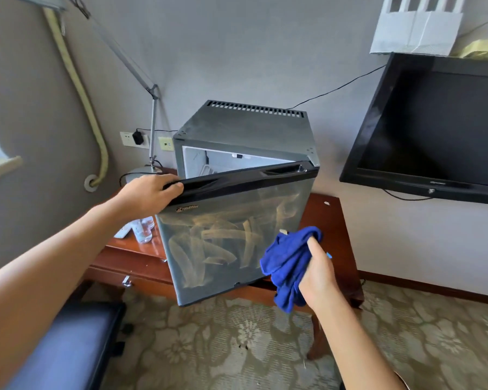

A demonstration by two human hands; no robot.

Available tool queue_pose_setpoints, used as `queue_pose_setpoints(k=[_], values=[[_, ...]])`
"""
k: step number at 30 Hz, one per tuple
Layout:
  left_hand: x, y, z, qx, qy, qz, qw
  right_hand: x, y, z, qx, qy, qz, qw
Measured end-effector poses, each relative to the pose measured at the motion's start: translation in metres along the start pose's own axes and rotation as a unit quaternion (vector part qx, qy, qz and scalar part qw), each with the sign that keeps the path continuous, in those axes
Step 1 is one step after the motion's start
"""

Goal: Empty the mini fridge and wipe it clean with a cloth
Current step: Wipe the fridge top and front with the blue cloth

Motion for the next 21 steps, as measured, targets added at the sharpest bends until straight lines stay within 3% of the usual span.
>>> queue_pose_setpoints(k=[4,9,14,21], values=[[0.009,0.001,-0.006,0.097,-0.036,-0.026,0.994,0.006,-0.027,-0.021,0.134,0.041,0.088,0.986],[0.003,0.002,-0.006,0.176,0.010,-0.059,0.983,-0.007,-0.077,-0.016,0.216,0.132,0.201,0.946],[-0.012,-0.004,-0.002,0.164,0.025,-0.086,0.982,-0.045,-0.123,-0.017,0.327,0.220,0.197,0.898],[-0.035,-0.015,0.005,0.161,0.034,-0.118,0.979,-0.072,-0.102,-0.071,0.266,0.208,0.243,0.910]])
Point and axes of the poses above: each hand's wrist, its own x-axis away from the middle knuckle, its own z-axis out of the back of the hand, y = z × x, the point moved 8 cm from there along -x, towards the middle knuckle, and after that the axes turned 13 degrees about -y, right-handed, at the moved point
